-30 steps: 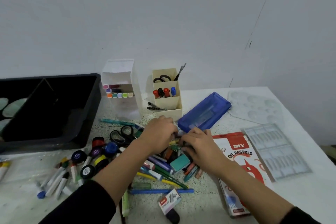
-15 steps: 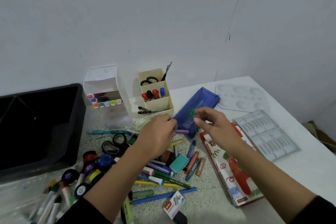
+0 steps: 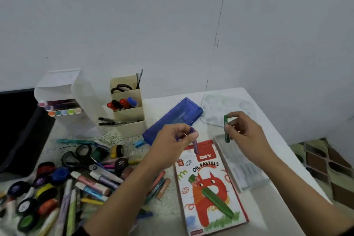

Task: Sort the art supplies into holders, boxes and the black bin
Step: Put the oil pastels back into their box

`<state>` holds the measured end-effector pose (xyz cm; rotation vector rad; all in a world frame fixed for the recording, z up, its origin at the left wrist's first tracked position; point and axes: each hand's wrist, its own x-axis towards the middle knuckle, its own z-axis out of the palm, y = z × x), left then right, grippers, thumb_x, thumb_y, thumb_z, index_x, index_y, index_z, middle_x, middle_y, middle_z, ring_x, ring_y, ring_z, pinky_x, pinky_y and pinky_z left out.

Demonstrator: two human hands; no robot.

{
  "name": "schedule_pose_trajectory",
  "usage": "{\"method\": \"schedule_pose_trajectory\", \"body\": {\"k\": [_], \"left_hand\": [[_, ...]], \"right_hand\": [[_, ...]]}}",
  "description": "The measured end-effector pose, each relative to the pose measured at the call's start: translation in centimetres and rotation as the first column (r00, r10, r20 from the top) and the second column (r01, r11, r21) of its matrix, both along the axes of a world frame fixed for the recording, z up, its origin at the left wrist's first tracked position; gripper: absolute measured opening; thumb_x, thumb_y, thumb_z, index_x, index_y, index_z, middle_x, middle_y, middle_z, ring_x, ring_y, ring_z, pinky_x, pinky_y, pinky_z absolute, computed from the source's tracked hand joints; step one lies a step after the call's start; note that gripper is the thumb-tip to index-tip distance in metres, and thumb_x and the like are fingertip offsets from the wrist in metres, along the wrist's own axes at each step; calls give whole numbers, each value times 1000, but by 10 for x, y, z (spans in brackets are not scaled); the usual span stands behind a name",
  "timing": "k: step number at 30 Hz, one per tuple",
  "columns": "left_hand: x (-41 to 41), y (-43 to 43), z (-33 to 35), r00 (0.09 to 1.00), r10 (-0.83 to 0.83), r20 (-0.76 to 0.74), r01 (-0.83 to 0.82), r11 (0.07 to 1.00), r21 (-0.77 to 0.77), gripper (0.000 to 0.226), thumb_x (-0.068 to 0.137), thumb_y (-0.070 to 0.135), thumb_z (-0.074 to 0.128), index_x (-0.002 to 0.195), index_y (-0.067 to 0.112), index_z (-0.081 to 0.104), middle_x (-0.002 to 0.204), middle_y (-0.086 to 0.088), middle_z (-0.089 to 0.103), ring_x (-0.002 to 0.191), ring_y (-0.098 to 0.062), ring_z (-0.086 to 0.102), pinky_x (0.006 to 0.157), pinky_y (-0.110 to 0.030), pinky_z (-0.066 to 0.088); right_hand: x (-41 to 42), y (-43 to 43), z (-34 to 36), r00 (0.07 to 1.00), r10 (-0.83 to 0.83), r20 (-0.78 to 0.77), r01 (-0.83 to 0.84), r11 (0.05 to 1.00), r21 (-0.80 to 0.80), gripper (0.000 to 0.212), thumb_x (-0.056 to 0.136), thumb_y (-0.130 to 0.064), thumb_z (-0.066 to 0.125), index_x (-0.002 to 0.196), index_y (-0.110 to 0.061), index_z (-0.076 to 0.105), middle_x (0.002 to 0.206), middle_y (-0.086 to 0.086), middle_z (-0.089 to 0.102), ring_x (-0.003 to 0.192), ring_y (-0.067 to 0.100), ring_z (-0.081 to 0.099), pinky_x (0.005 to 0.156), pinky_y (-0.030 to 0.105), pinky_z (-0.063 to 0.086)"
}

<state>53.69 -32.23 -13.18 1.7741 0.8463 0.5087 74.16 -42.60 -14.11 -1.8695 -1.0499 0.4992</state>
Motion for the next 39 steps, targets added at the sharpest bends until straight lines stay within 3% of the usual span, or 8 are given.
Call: {"method": "schedule_pose_trajectory", "body": {"k": [3,9,12,15,18,21,28,39], "left_hand": [[36,-14,-3,997,40,-60,-41,999,-18,5,95,32,68,97,28,71,87,5,77,81,-11,75,77,-42,62],[94,-35,-23,943,148,-298,-92,976,195,18,89,43,73,99,40,58,96,13,75,76,5,66,65,-8,52],[106,-39,-35,913,214,-347,-121,955,271,19,88,47,72,103,36,66,98,10,77,84,-1,69,93,-36,57],[113,-41,-39,874,300,-382,-156,918,364,23,89,54,67,105,36,66,98,13,74,91,-4,65,108,-43,37],[116,-42,-39,835,338,-434,-126,886,446,27,91,58,61,105,36,67,101,14,70,95,-5,60,104,-40,28],[110,-43,-37,830,268,-489,-69,919,387,26,95,54,58,114,38,66,106,16,67,99,-4,57,110,-44,22],[99,-49,-34,777,158,-610,103,923,370,43,95,63,51,131,42,60,109,18,60,107,-6,45,105,-48,26],[109,-50,-30,699,200,-686,129,909,396,41,92,63,56,126,44,65,123,17,64,121,-11,44,102,-46,21]], "right_hand": [[32,-11,-11,995,95,-6,-95,994,-50,19,97,-20,64,112,-29,58,81,-5,71,70,8,67,64,16,49],[61,-11,-28,940,340,39,-335,938,-91,26,93,-16,70,111,-31,60,73,0,67,61,14,66,61,28,58],[68,-8,-33,905,422,55,-413,902,-125,28,89,-15,75,113,-26,66,74,-4,68,64,10,68,67,25,59],[73,-6,-34,871,478,109,-460,874,-157,40,83,-15,80,120,-24,68,90,-7,71,73,4,67,71,17,56],[78,-4,-37,853,495,163,-466,865,-187,48,79,-21,83,124,-24,68,104,-8,69,77,0,63,78,17,54],[81,-3,-39,867,489,92,-470,865,-176,56,77,-22,86,128,-26,65,97,-11,67,73,-4,65,72,8,51],[80,-2,-39,854,508,112,-494,860,-129,52,76,-27,87,124,-29,67,88,-11,64,65,5,64,66,14,53],[71,-5,-49,791,514,333,-493,857,-153,13,91,-26,72,99,-21,81,93,-3,56,76,7,53,68,12,40]]}}
